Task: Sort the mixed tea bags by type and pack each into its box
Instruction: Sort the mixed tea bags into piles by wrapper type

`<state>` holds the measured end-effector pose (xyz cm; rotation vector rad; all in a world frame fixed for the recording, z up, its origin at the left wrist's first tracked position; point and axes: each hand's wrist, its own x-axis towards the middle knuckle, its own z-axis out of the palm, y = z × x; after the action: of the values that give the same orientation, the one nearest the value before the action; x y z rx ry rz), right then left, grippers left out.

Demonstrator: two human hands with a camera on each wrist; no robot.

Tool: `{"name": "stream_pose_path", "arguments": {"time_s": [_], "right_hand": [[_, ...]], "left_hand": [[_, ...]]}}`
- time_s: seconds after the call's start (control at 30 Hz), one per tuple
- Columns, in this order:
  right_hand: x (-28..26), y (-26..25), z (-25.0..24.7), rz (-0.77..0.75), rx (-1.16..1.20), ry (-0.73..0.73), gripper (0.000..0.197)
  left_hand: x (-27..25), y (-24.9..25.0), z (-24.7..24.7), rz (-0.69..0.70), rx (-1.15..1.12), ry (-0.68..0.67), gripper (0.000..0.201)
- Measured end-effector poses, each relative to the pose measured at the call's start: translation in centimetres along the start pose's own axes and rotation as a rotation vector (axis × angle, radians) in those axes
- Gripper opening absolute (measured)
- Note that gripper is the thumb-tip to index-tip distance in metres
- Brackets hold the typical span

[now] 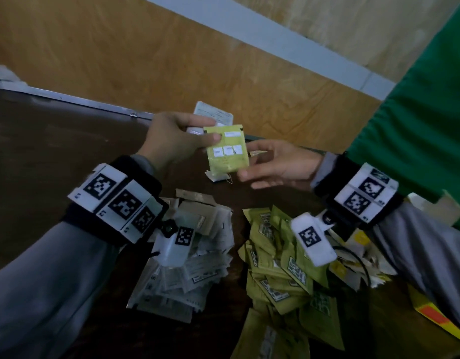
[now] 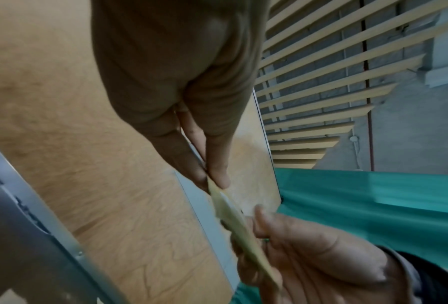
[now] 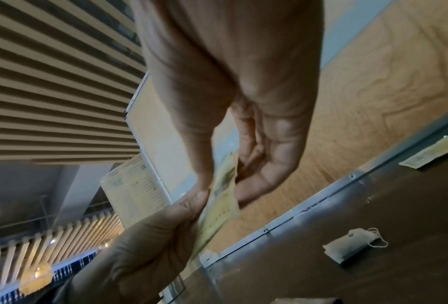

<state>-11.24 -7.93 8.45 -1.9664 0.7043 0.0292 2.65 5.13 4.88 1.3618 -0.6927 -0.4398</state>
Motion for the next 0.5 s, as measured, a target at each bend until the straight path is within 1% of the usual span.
{"name": "stream_pose_path", "arguments": {"time_s": [0.07, 0.13, 0.23, 0.3, 0.37, 0.43, 0.47, 0.5], "right_hand": [[-0.9, -0.2, -0.5, -0.041, 0.115, 0.056, 0.029], [-1.7, -0.1, -0.6, -0.069, 0.109, 0.132, 0.013], [-2.8, 0.9, -1.6, -0.045, 0.044, 0.207, 0.014], [-3.7, 1.8, -2.9, 0.000, 0.031, 0.273, 0.013], [-4.7, 2.9, -4.4, 0.057, 0.039, 0.368, 0.006], [-5.8, 4.0, -5.8, 0.107, 0.058, 0.437, 0.004], [-6.2, 4.5, -6.3, 0.127, 0.069, 0.458, 0.005], [-6.8, 5.0, -6.9, 0.144, 0.074, 0.474, 0.011]], "left_hand": [[-0.4, 0.1, 0.7, -0.026, -0.043, -0.057, 0.032], [-0.9, 0.0, 1.6, -0.045, -0.067, -0.120, 0.030], [-1.6, 0.0, 2.8, -0.017, -0.008, -0.174, 0.016], [-2.1, -0.2, 3.4, -0.005, 0.053, -0.256, 0.021], [-2.9, -0.4, 4.2, 0.016, 0.167, -0.404, 0.030], [-3.7, -0.9, 5.3, 0.055, 0.273, -0.546, 0.034], [-4.0, -1.0, 5.7, 0.045, 0.301, -0.576, 0.034], [-4.1, -1.1, 6.0, 0.036, 0.327, -0.586, 0.034]]}}
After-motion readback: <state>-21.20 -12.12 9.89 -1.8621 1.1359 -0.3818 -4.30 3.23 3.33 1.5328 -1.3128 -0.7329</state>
